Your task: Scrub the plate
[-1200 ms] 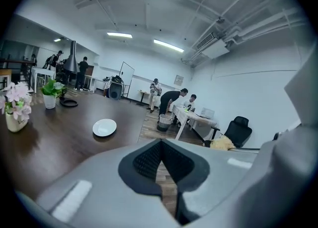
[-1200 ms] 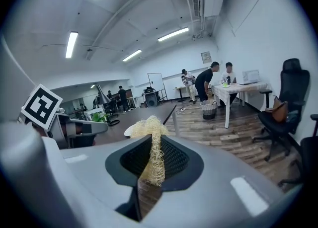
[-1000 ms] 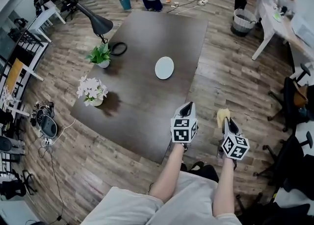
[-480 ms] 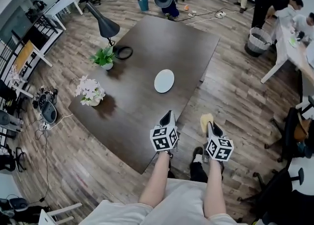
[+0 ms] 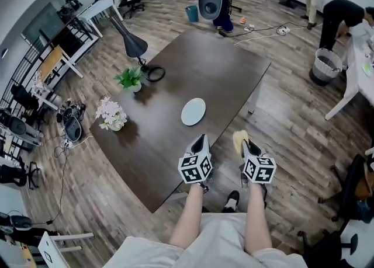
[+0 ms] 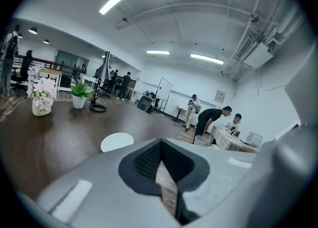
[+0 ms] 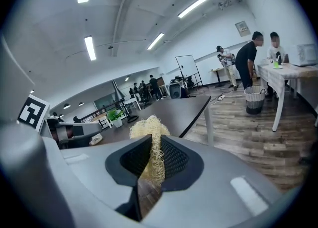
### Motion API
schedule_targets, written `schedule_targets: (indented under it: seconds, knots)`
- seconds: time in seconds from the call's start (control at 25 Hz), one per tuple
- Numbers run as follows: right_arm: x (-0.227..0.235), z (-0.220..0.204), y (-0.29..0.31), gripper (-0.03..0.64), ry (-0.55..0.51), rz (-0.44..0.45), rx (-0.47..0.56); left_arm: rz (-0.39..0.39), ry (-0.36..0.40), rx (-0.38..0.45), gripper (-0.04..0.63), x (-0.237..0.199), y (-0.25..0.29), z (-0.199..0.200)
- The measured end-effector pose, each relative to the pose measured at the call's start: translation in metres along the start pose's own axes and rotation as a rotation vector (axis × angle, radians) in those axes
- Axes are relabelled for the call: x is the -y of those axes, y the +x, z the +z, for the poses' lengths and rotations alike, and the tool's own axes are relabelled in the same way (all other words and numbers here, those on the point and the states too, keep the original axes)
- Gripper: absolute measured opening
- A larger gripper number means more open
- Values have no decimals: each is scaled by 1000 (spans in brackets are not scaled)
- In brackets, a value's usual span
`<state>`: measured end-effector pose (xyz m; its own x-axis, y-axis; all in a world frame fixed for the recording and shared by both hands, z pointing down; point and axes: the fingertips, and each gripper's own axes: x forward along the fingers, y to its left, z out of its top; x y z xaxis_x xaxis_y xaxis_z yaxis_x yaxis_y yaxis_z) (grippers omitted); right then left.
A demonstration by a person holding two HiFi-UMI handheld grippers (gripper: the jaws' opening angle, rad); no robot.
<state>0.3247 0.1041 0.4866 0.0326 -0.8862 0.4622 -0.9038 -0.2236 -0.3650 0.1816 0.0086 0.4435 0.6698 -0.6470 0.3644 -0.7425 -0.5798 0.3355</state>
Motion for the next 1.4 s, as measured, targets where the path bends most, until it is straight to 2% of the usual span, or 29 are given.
schedule_targets:
  seconds: [0.2,0.52,0.68,0.92,1.12,1.4]
  knots:
    - [14,15,12,78,-42,63,-11,59,22,-15,2,3,1,-6]
    - [-10,1,34,80,-124,179,-96,187,-34,-28,2,-30,-20,-22]
    - [-22,-7,48,80,-112,219,-127,226,-35,-54,2,-47,-23,-25]
    - [-30,-12,66,80,-136,259,-169,238,-49,-78,2,-59,-5,-29]
    - [-22,-1,79,80,-147,262,-178,232,-40,-142,2,-67,18,-39]
    - [-24,32,120,81,-176,261,-174,233,-24,-135,2,-89,49,-11]
